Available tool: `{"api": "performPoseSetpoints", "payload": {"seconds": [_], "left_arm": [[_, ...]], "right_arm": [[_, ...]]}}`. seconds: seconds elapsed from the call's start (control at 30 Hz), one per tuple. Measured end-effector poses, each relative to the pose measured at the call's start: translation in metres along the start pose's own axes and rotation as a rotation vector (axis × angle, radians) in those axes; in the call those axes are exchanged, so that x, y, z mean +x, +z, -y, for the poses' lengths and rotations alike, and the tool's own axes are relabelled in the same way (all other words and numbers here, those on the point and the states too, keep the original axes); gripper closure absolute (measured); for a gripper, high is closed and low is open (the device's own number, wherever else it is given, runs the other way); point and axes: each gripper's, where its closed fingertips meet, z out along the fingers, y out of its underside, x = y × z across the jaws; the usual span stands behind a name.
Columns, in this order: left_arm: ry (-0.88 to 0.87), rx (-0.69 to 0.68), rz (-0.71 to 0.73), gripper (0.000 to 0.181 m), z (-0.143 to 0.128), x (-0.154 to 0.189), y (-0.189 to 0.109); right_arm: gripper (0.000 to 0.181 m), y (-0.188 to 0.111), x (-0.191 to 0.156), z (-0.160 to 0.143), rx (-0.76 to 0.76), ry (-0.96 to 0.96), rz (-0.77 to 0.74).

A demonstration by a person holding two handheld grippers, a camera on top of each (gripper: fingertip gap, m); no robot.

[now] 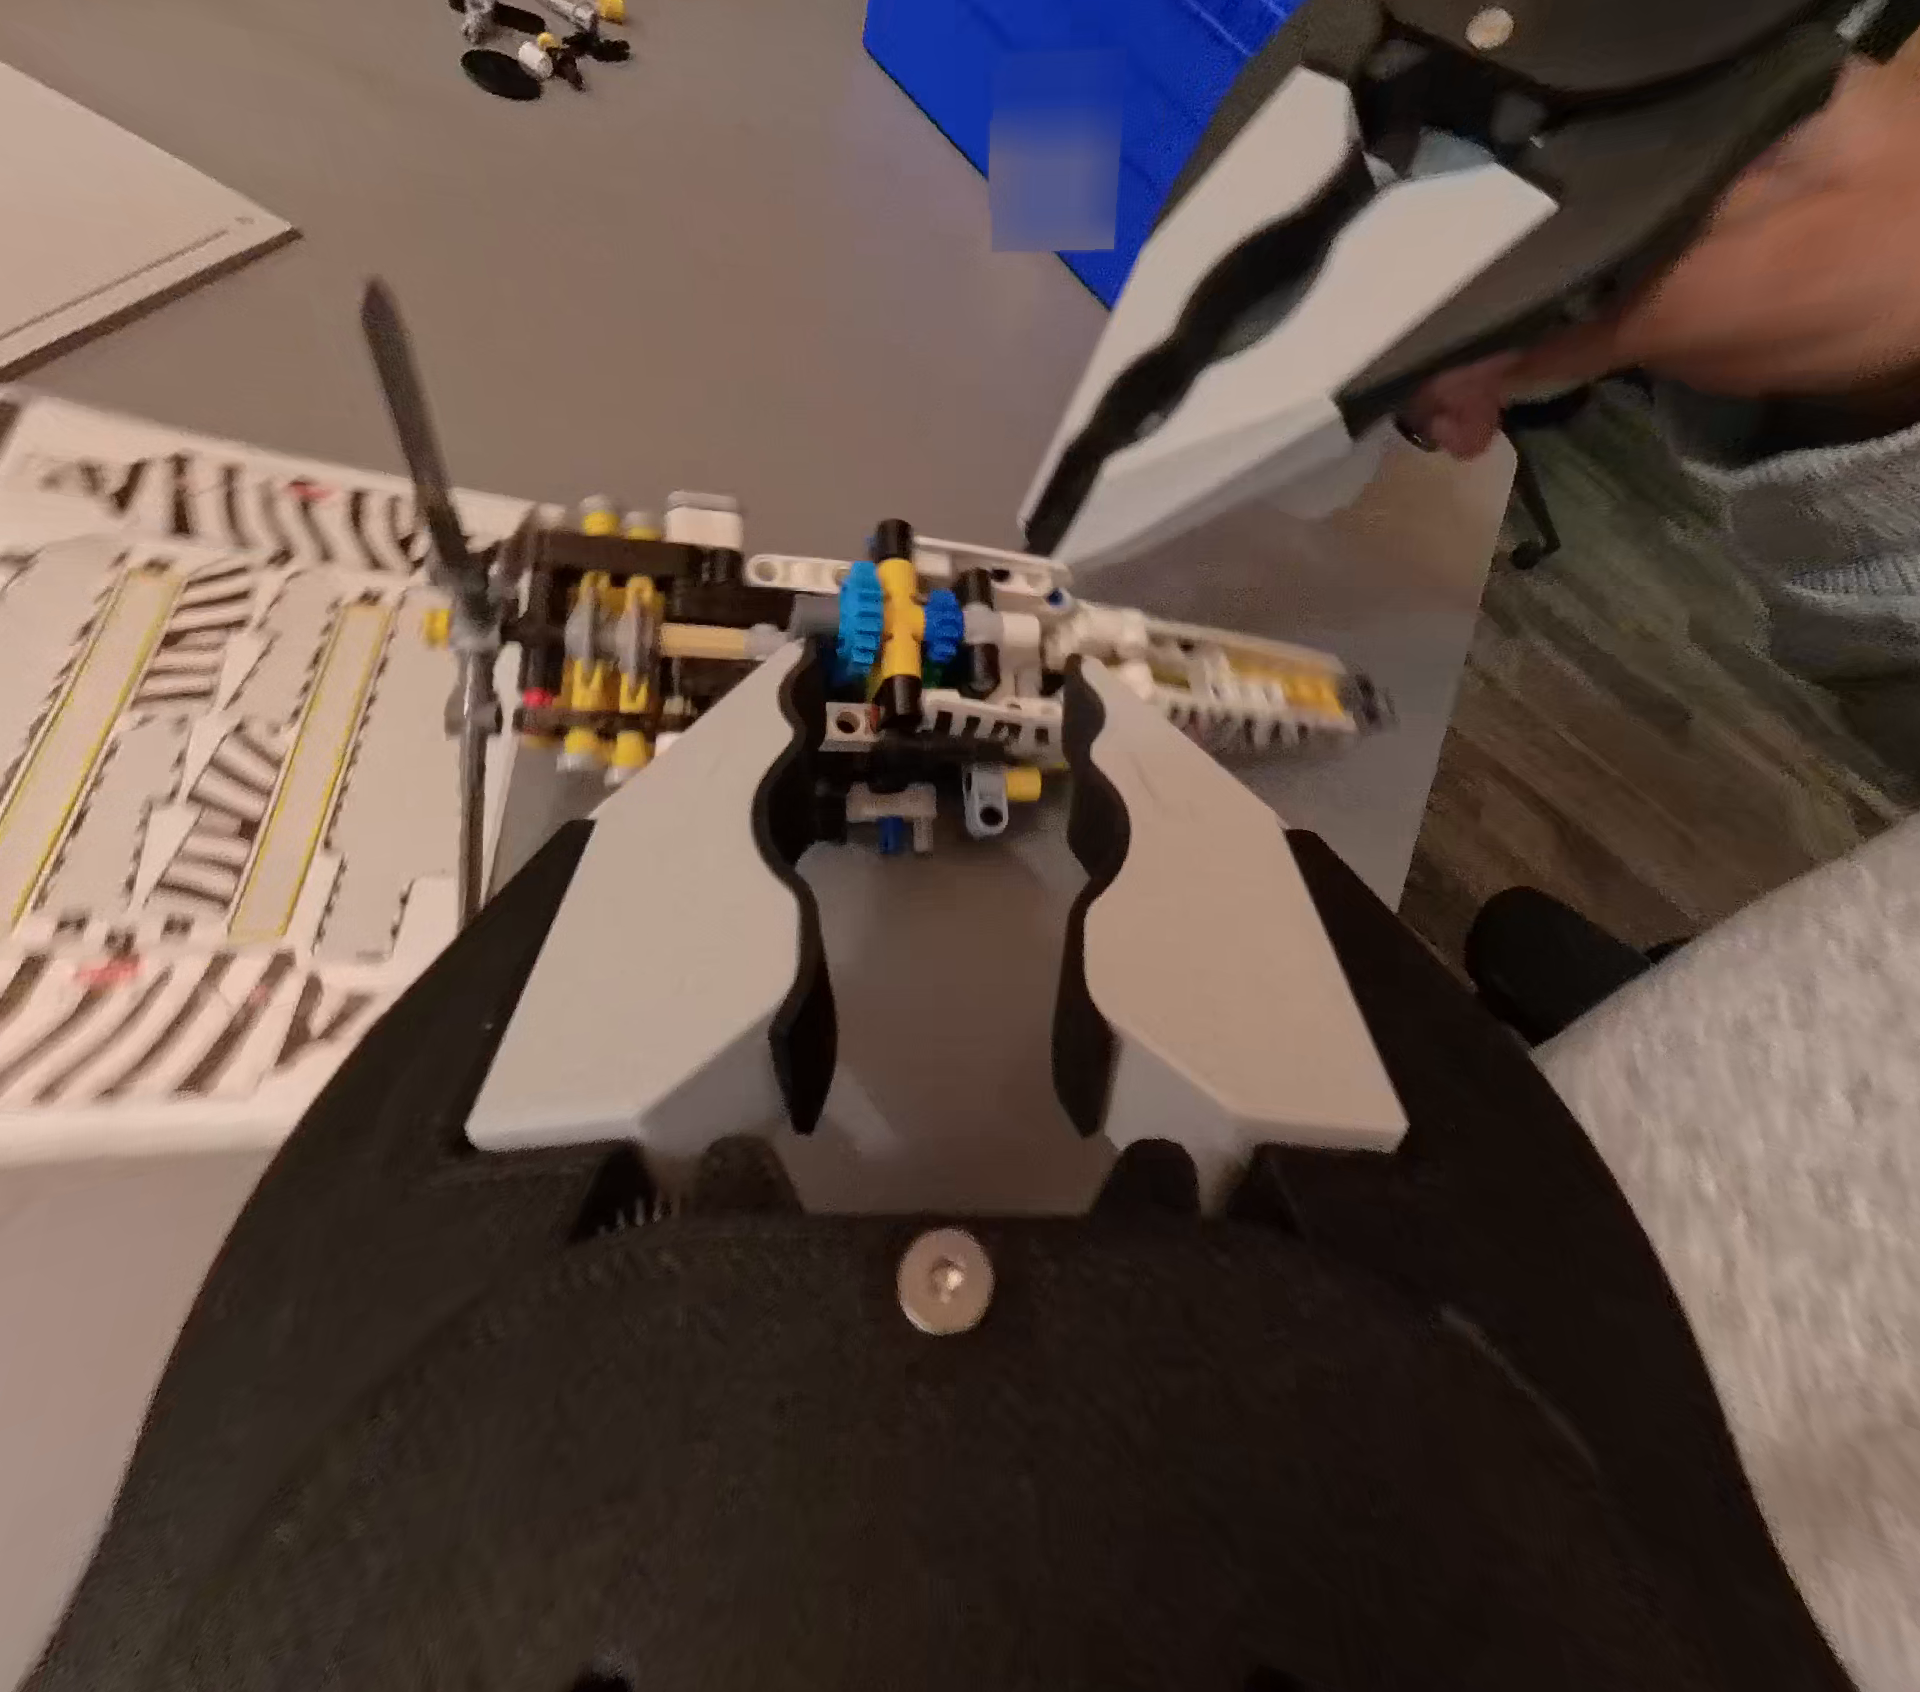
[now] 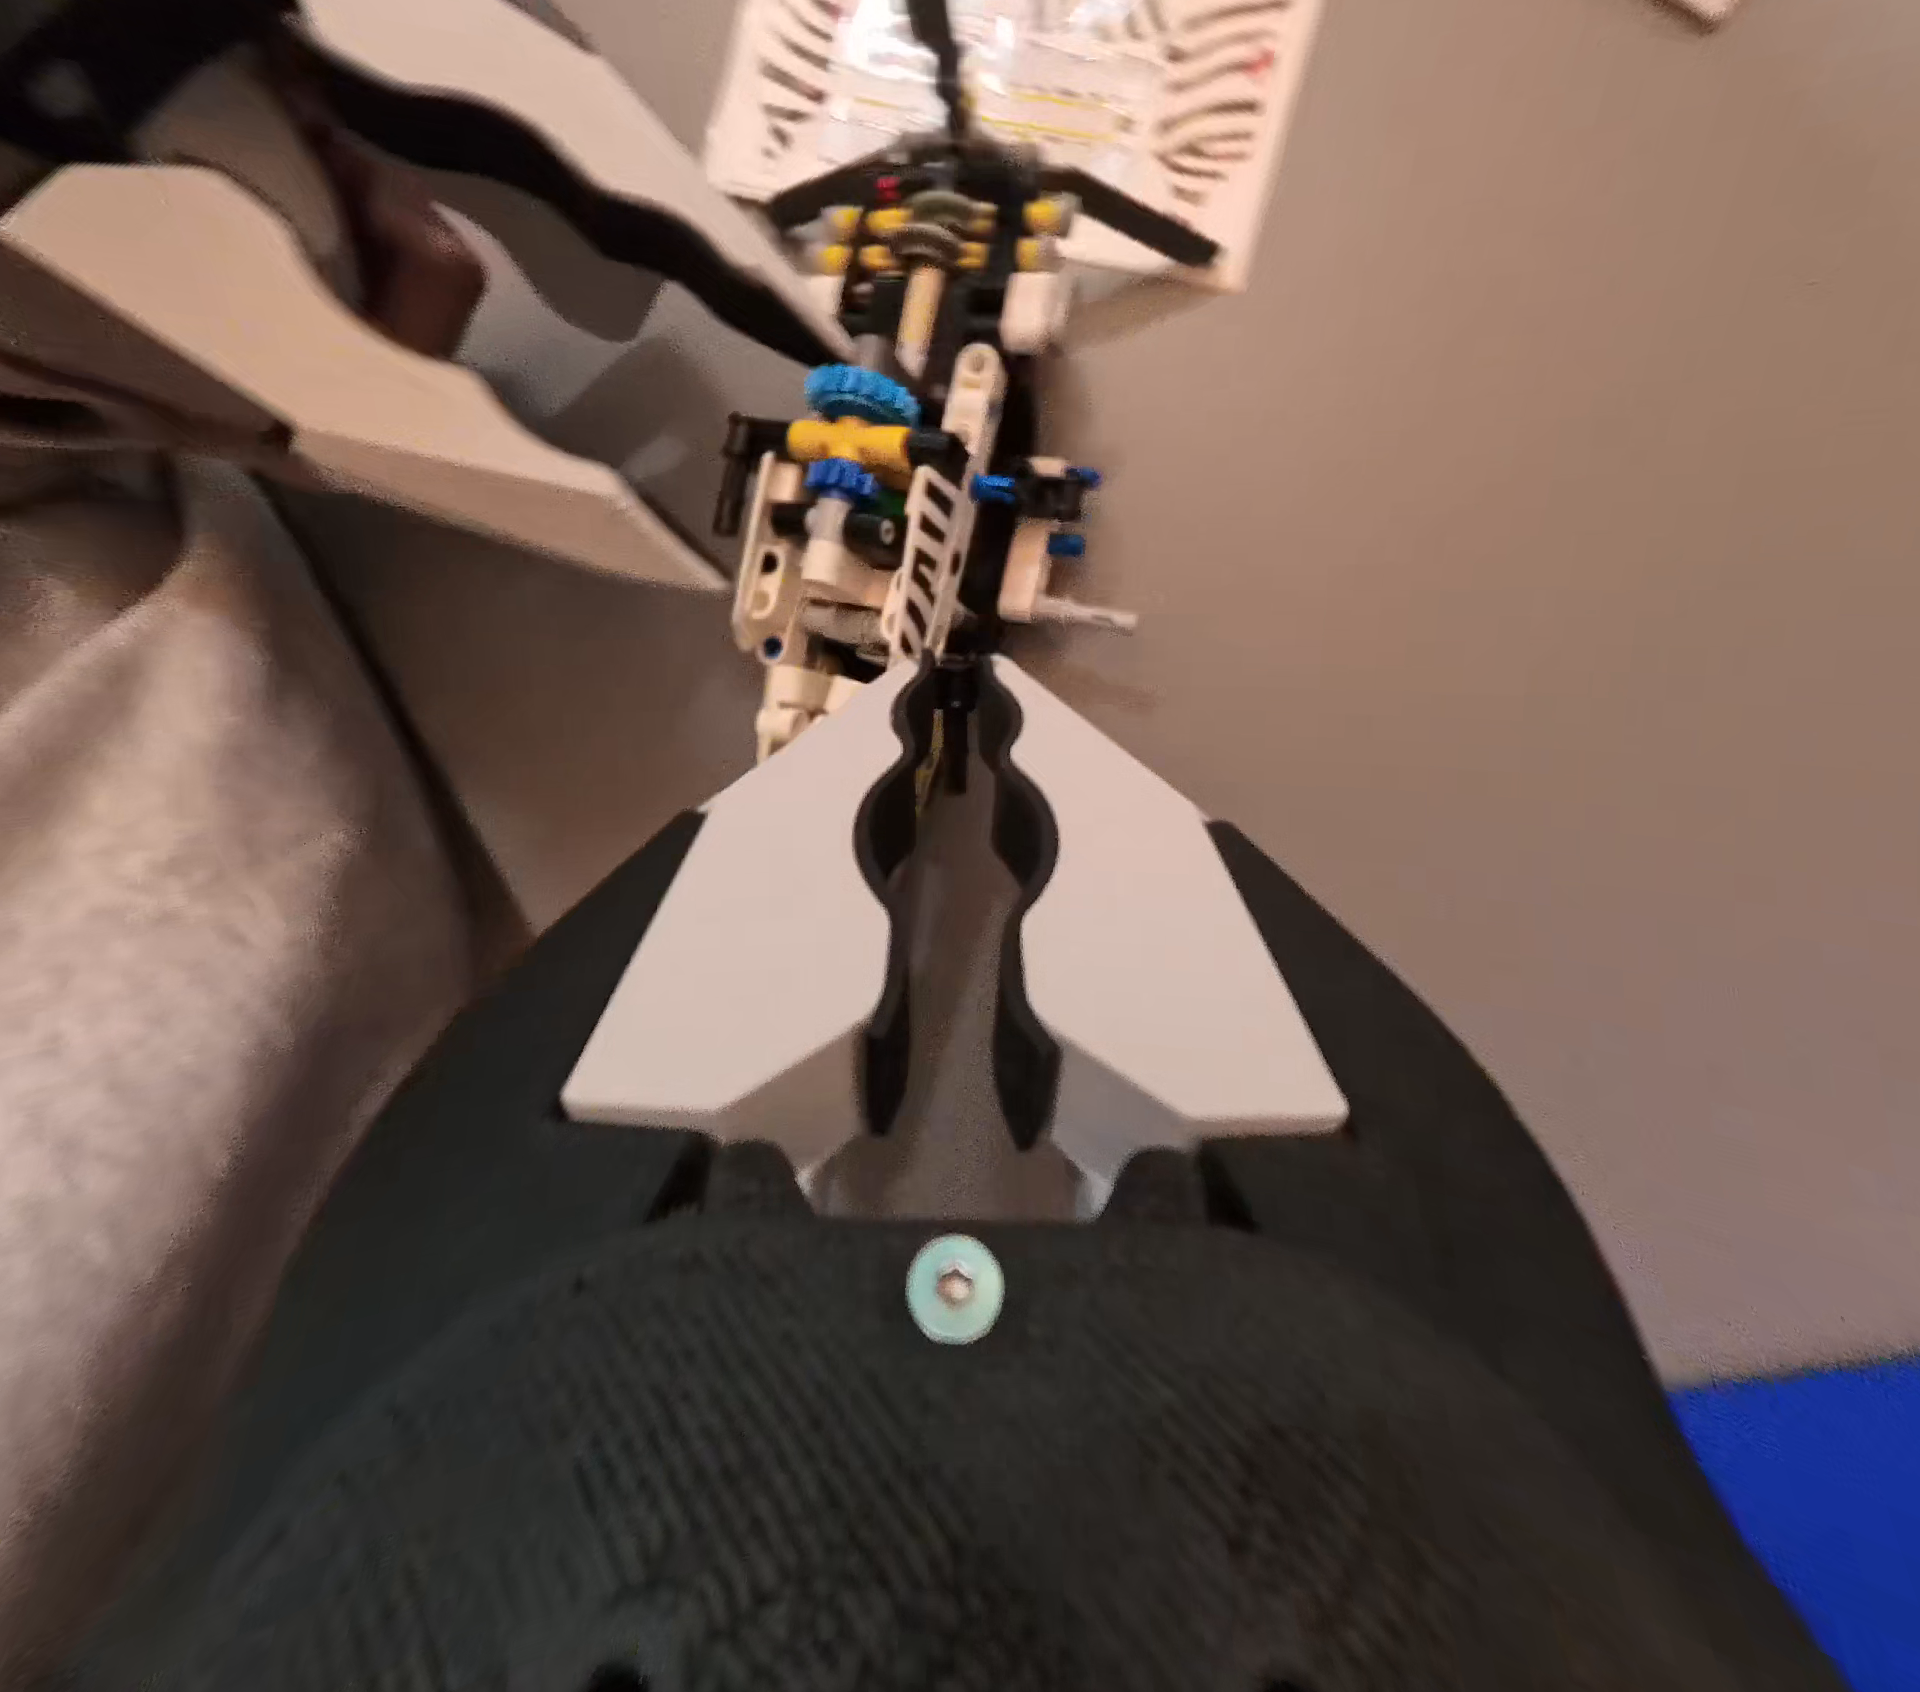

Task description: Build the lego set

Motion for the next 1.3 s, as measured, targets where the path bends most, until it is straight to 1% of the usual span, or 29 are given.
{"api": "performPoseSetpoints", "payload": {"seconds": [0.03, 0.1, 0.13, 0.2, 0.27, 0.33, 0.4, 0.43, 0.47, 0.57, 0.63, 0.67, 0.7, 0.73, 0.8, 0.9, 1.03, 1.07, 1.13, 1.3], "left_arm": [[-0.013, 0.002, 0.006, 0.146, -0.002, -0.003, -0.004], [-0.042, 0.007, 0.007, 0.152, -0.005, -0.006, -0.013], [-0.057, 0.012, 0.006, 0.152, -0.006, -0.008, -0.017], [-0.071, 0.043, 0.009, 0.15, -0.003, -0.009, -0.025], [-0.056, 0.101, 0.022, 0.15, 0.006, -0.008, -0.034], [-0.005, 0.167, -0.016, 0.151, 0.02, 0.003, -0.039], [0.054, 0.202, -0.068, 0.154, 0.03, 0.019, -0.038], [0.079, 0.213, -0.089, 0.152, 0.034, 0.026, -0.036], [0.104, 0.229, -0.104, 0.148, 0.038, 0.032, -0.034], [0.227, 0.28, -0.099, 0.153, 0.049, 0.046, -0.034], [0.331, 0.289, -0.069, 0.165, 0.049, 0.052, -0.035], [0.377, 0.288, -0.054, 0.168, 0.048, 0.054, -0.035], [0.417, 0.279, -0.052, 0.176, 0.045, 0.058, -0.035], [0.435, 0.274, -0.037, 0.177, 0.043, 0.058, -0.035], [0.43, 0.267, -0.033, 0.177, 0.041, 0.058, -0.035], [0.38, 0.274, -0.052, 0.175, 0.041, 0.057, -0.038], [0.407, 0.266, -0.047, 0.176, 0.039, 0.058, -0.04], [0.415, 0.27, -0.041, 0.181, 0.039, 0.058, -0.041], [0.418, 0.294, -0.05, 0.181, 0.04, 0.06, -0.043], [0.324, 0.308, -0.11, 0.181, 0.041, 0.06, -0.042]], "right_arm": [[0.176, 0.003, -0.011, 0.0, 0.017, 0.006, 0.025], [0.176, 0.008, -0.028, -0.002, 0.043, 0.02, 0.053], [0.176, 0.008, -0.03, -0.002, 0.064, 0.03, 0.044], [0.176, 0.004, -0.022, 0.0, 0.132, 0.078, -0.006], [0.176, -0.006, -0.019, 0.01, 0.254, 0.152, 0.009], [0.176, -0.023, -0.026, 0.027, 0.431, 0.262, 0.124], [0.176, -0.043, -0.037, 0.045, 0.598, 0.391, 0.303], [0.176, -0.05, -0.04, 0.051, 0.653, 0.441, 0.381], [0.176, -0.054, -0.043, 0.053, 0.675, 0.478, 0.438], [0.176, -0.051, -0.053, 0.051, 0.665, 0.515, 0.508], [0.176, -0.05, -0.061, 0.051, 0.648, 0.528, 0.545], [0.176, -0.048, -0.063, 0.05, 0.637, 0.54, 0.553], [0.176, -0.047, -0.064, 0.05, 0.629, 0.547, 0.552], [0.176, -0.046, -0.064, 0.049, 0.623, 0.545, 0.55], [0.175, -0.047, -0.066, 0.049, 0.622, 0.54, 0.558], [0.174, -0.054, -0.07, 0.053, 0.651, 0.562, 0.628], [0.175, -0.054, -0.073, 0.053, 0.649, 0.572, 0.653], [0.175, -0.054, -0.073, 0.053, 0.651, 0.574, 0.66], [0.176, -0.056, -0.074, 0.053, 0.658, 0.584, 0.691], [0.177, -0.057, -0.073, 0.052, 0.677, 0.611, 0.721]]}}
